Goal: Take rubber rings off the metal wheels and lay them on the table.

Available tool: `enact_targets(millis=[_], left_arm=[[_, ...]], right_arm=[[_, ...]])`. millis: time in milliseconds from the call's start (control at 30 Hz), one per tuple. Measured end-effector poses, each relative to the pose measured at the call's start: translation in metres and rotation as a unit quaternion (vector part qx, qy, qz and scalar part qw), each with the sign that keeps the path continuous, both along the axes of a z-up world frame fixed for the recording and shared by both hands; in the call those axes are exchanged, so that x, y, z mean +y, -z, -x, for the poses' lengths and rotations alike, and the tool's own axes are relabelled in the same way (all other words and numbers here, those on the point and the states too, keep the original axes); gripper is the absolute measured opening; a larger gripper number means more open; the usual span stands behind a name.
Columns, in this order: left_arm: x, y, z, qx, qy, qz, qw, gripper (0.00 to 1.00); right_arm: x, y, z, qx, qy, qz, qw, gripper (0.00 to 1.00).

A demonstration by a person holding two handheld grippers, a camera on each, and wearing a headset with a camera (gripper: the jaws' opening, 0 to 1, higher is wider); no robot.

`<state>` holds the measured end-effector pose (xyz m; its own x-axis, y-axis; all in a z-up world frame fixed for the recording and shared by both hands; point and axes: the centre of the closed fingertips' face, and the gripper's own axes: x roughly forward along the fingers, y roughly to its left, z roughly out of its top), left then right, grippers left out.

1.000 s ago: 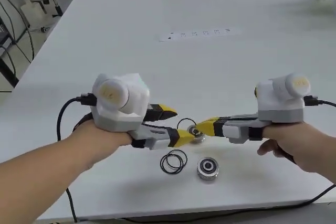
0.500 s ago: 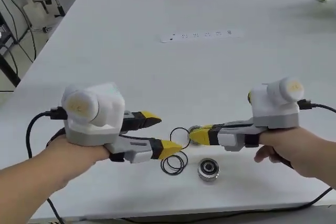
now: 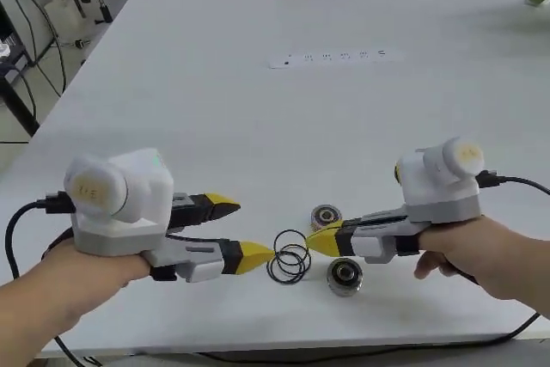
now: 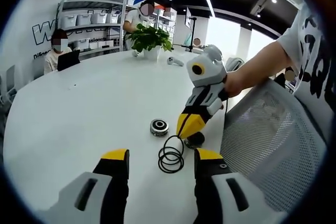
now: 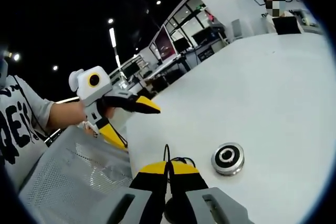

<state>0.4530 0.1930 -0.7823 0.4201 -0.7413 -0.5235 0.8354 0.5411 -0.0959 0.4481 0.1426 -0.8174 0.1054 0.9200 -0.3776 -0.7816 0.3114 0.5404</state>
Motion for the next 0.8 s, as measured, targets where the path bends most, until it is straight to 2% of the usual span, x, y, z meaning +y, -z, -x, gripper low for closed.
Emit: enact_targets(millis=[233,367,667,800], left_arm=[[0.008,0.001,-0.001,0.002,-0.011,0.002,0.9999,0.47],[0.01,0.003,0.0,0.003,-0.013,-0.001,0.9999,0.47],[0.013,0.004,0.0,0.004,-0.019,-0.001,0.9998,0.47],[0.015,0.004,0.0,0.004,-0.021,-0.002,0.9998,0.47]], right_arm=[[0.005,0.006,0.004,0.005,-0.009,0.011,0.9999,0.0],[0.009,0.013,0.009,0.005,-0.015,0.029,0.9995,0.0],[0.011,0.02,0.008,-0.023,-0.02,0.056,0.998,0.0],[0.008,0.023,0.006,-0.042,-0.024,0.071,0.9963,0.02]])
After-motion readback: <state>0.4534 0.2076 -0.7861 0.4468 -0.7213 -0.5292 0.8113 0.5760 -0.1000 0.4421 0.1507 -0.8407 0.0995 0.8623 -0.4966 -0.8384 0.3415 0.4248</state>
